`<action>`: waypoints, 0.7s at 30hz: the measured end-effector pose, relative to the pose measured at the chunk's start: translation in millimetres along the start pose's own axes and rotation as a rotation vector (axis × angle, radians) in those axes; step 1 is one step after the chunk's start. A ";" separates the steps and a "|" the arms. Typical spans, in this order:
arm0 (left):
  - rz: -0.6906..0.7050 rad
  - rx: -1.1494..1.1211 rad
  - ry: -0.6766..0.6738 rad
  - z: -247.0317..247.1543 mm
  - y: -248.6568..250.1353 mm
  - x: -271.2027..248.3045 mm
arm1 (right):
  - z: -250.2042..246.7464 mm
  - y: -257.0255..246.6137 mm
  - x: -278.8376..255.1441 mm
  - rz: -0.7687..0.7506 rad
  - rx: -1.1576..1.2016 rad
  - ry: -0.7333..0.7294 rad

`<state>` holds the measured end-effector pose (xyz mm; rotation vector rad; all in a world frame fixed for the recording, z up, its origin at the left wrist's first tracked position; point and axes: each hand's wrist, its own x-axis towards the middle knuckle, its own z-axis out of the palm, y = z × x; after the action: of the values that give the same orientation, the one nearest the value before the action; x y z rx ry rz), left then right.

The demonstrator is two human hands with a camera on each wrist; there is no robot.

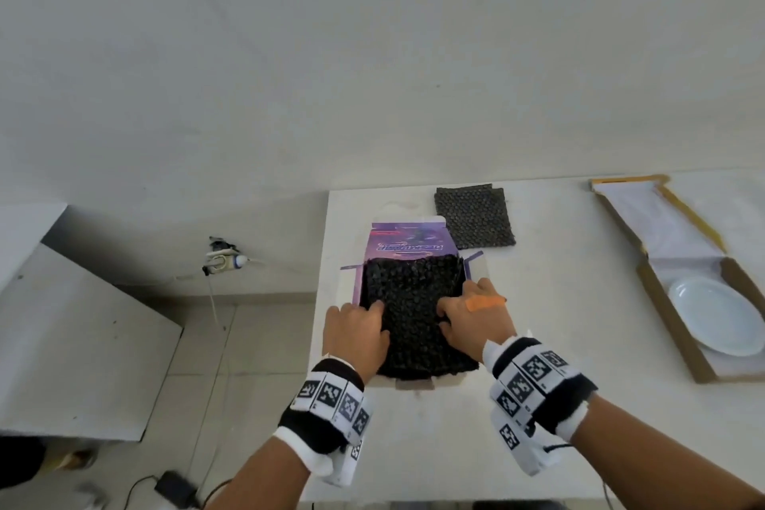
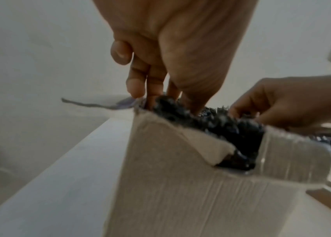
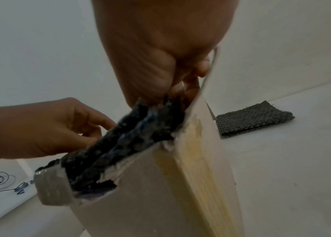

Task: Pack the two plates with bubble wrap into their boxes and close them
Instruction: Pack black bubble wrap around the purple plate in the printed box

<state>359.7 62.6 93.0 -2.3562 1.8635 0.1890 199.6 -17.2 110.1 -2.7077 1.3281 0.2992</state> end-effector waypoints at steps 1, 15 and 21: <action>0.001 0.030 -0.005 -0.4 0.4 0.6 | -2.2 -4.6 1.6 0.014 -0.044 -0.018; 0.213 0.154 -0.072 -20.6 8.5 27.2 | 4.6 -10.5 24.9 -0.056 -0.108 -0.054; 0.258 0.472 -0.232 -0.7 4.6 46.3 | 17.2 -6.7 42.0 -0.122 -0.220 -0.314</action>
<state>365.8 17.1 85.3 -1.7110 1.8461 0.0367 227.9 -42.3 84.1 -2.7457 1.0948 0.8627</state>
